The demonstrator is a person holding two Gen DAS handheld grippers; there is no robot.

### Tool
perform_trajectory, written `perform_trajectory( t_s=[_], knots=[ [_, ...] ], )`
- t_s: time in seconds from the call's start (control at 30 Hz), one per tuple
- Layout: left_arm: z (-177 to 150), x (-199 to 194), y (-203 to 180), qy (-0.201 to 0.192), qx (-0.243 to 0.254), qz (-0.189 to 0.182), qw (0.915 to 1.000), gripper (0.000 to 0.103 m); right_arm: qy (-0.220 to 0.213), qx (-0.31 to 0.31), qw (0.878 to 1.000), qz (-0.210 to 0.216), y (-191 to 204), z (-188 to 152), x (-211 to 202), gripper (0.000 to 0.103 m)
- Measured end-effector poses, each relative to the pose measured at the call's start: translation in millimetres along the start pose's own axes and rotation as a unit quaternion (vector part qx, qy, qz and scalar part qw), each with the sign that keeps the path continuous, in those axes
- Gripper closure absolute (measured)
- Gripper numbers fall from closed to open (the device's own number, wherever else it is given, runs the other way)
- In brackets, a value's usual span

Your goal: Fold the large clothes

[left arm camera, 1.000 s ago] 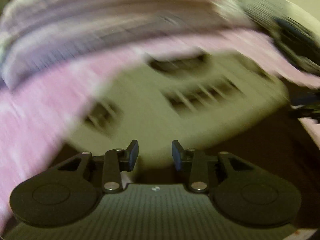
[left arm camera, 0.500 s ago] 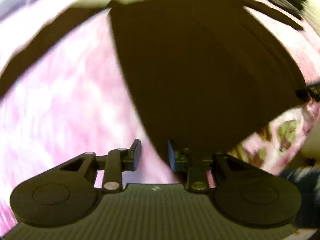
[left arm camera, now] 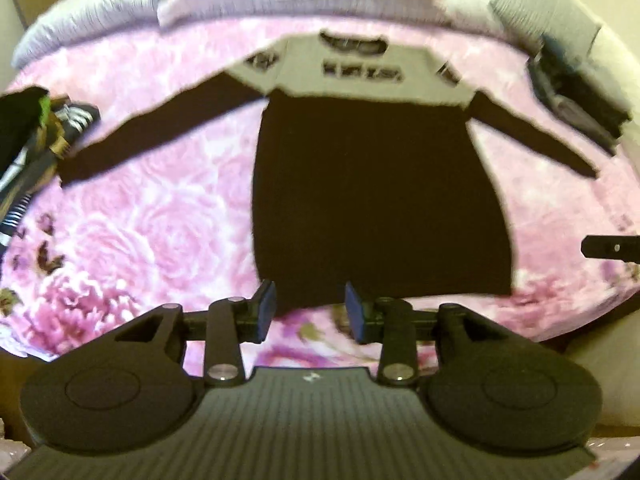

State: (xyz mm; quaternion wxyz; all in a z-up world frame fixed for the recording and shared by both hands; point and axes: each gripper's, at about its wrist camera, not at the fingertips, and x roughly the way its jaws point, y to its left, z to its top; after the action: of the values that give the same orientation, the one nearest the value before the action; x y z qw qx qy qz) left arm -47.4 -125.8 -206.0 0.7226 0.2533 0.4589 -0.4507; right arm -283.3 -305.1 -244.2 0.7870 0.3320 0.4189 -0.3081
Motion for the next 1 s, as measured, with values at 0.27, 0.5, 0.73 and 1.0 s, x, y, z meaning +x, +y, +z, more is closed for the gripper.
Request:
perform_trajectory(
  t_s=[0.27,0.5,0.73,1.0],
  knots=[
    [-17,-119,-38,-0.072,-0.006,0.002,0.9974,0.049,-0.057,-0.026,0.998,0.011,18,-27,-126,0.034],
    [-39,-169,-51,-0.094,0.004,0.019,0.9954,0.042,-0.064,-0.045,0.997,0.000,31,-71,-176,0.033],
    [-60,-178,-57,-0.072,0.005,0.027,0.9971,0.042,-0.046,-0.076,0.996,-0.022,42,-98,-182,0.033],
    [-72,-189,-64,-0.074,0.023,0.026,0.9967,0.041,-0.046,-0.076,0.996,-0.026,44,-110,-190,0.033]
  ],
)
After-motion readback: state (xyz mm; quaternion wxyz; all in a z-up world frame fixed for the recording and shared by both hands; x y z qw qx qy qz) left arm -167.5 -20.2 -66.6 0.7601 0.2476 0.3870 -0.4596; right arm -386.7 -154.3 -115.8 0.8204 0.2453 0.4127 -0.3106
